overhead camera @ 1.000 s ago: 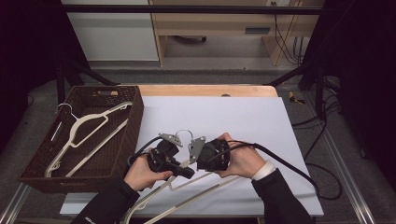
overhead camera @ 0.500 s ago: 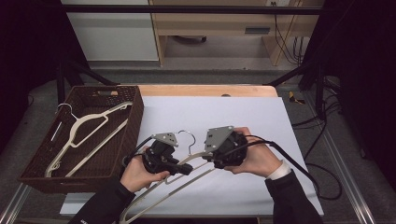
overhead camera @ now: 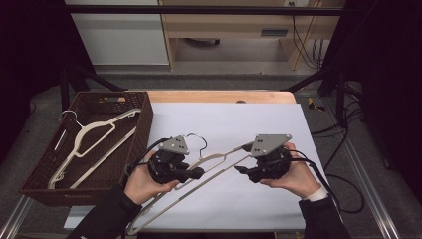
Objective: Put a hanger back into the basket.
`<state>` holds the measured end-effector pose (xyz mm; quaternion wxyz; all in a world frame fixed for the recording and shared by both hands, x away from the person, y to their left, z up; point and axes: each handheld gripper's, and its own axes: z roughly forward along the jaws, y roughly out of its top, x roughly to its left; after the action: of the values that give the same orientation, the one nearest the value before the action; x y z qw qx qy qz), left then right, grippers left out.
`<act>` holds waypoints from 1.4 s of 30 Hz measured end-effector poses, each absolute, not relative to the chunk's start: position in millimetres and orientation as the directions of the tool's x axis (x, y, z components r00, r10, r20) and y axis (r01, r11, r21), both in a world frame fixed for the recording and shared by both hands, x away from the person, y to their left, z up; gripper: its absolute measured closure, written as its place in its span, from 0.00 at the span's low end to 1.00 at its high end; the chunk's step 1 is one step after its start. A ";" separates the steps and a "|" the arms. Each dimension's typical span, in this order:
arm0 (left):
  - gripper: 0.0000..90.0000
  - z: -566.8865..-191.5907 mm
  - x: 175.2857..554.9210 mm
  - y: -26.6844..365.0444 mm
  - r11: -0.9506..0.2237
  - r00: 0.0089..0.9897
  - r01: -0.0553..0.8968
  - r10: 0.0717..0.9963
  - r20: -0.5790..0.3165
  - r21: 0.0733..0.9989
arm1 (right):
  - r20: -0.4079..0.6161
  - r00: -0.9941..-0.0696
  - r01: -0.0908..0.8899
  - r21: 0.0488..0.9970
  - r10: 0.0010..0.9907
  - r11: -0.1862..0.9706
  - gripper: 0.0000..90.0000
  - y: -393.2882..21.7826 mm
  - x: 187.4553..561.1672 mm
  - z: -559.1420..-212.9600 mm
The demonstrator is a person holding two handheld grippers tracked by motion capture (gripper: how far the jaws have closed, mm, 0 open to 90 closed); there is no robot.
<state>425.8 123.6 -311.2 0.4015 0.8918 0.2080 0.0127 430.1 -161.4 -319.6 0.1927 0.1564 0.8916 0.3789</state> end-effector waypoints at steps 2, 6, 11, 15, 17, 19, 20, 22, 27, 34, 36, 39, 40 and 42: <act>0.97 -305.6 426.0 124.0 -0.598 0.913 0.354 0.387 -0.128 0.719 | -0.204 -0.865 0.147 0.771 0.459 0.619 0.37 -174.1 427.3 -324.9; 0.97 -298.7 426.3 125.2 -0.597 0.912 0.348 0.394 -0.113 0.722 | -0.173 -0.834 0.177 0.815 0.523 0.551 0.28 -189.8 425.0 -332.6; 0.97 -282.9 428.0 133.2 -0.592 0.909 0.334 0.408 -0.085 0.734 | -0.112 -0.799 0.212 0.868 0.591 0.450 0.23 -208.8 423.5 -342.2; 0.97 -273.0 428.6 141.2 -0.577 0.902 0.321 0.428 -0.057 0.751 | -0.082 -0.763 0.231 0.892 0.641 0.389 0.20 -220.8 421.8 -349.9; 0.97 -269.0 429.4 145.5 -0.569 0.897 0.322 0.439 -0.052 0.757 | -0.068 -0.748 0.245 0.896 0.660 0.370 0.19 -224.3 421.7 -353.4; 0.97 -266.5 429.8 149.7 -0.562 0.892 0.322 0.450 -0.046 0.762 | -0.063 -0.734 0.250 0.900 0.676 0.356 0.19 -226.8 422.0 -355.8; 0.97 -265.5 430.0 152.1 -0.555 0.889 0.324 0.455 -0.046 0.766 | -0.058 -0.732 0.255 0.901 0.679 0.352 0.18 -227.4 422.2 -356.6; 0.97 -262.9 430.3 157.5 -0.549 0.885 0.323 0.463 -0.041 0.771 | -0.058 -0.724 0.250 0.906 0.687 0.341 0.18 -228.0 422.4 -358.0; 0.97 -253.9 431.0 173.1 -0.524 0.868 0.326 0.496 -0.029 0.787 | -0.050 -0.723 0.265 0.901 0.689 0.343 0.17 -227.5 424.0 -361.8; 0.97 -239.3 435.7 201.2 -0.508 0.829 0.337 0.559 0.006 0.793 | -0.050 -0.718 0.278 0.894 0.694 0.353 0.16 -226.5 425.7 -366.3; 0.97 -237.1 437.3 206.2 -0.502 0.822 0.339 0.570 0.009 0.795 | -0.048 -0.720 0.280 0.893 0.693 0.353 0.16 -226.3 425.9 -366.7; 0.97 -229.3 443.4 226.3 -0.477 0.793 0.348 0.609 0.019 0.807 | -0.053 -0.721 0.277 0.892 0.691 0.358 0.16 -226.0 426.0 -367.2; 0.97 -229.3 443.4 226.3 -0.477 0.793 0.348 0.609 0.019 0.807 | -0.055 -0.720 0.275 0.892 0.691 0.358 0.16 -225.9 425.9 -367.3; 0.97 -225.4 448.4 243.4 -0.454 0.764 0.354 0.645 0.028 0.818 | -0.053 -0.721 0.277 0.892 0.691 0.358 0.16 -226.0 426.2 -367.5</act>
<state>448.4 243.4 -225.4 0.4286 0.8356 0.2987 0.1698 426.2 -226.0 -367.5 0.2164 0.3041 0.7951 0.4780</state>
